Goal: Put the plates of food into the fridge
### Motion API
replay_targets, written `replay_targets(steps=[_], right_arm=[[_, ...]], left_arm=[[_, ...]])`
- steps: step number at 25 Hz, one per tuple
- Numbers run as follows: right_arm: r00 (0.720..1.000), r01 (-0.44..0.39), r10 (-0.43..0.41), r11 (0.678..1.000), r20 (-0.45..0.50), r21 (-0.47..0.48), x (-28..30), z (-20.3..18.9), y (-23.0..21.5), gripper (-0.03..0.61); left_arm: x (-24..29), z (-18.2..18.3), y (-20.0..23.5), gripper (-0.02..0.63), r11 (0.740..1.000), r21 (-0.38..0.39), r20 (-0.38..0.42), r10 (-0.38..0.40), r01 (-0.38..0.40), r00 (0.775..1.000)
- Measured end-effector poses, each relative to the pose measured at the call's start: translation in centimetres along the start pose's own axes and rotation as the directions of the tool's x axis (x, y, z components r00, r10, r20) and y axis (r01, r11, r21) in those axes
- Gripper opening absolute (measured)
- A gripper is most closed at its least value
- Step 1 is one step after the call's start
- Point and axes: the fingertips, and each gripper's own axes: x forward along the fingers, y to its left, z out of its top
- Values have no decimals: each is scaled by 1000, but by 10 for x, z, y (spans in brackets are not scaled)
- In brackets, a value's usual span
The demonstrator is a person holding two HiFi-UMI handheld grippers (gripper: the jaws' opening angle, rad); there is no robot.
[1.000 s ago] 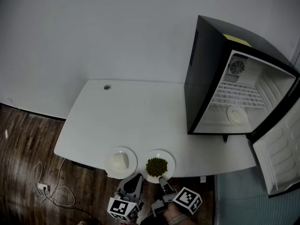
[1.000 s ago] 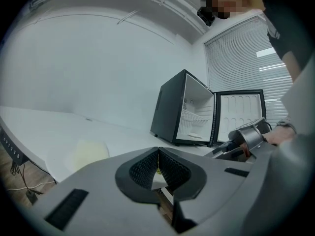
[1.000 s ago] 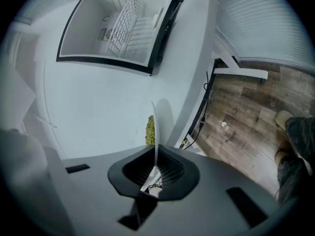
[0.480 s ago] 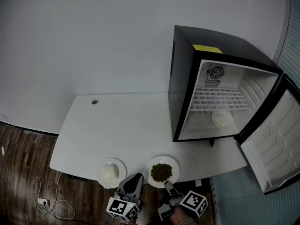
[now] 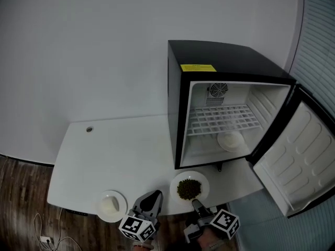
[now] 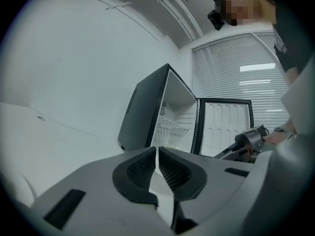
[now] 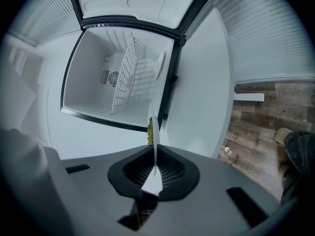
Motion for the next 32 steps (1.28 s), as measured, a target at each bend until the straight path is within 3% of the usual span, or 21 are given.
replay_targets(steps=[15, 32], right_arm=[[997, -3, 3, 1000, 77, -1, 54, 99, 27, 15], [1000, 10, -11, 999, 26, 52, 141, 148, 28, 15]], left_arm=[[111, 43, 48, 9, 996, 55, 47, 68, -70, 997], [186, 59, 91, 9, 989, 50, 90, 133, -138, 987]])
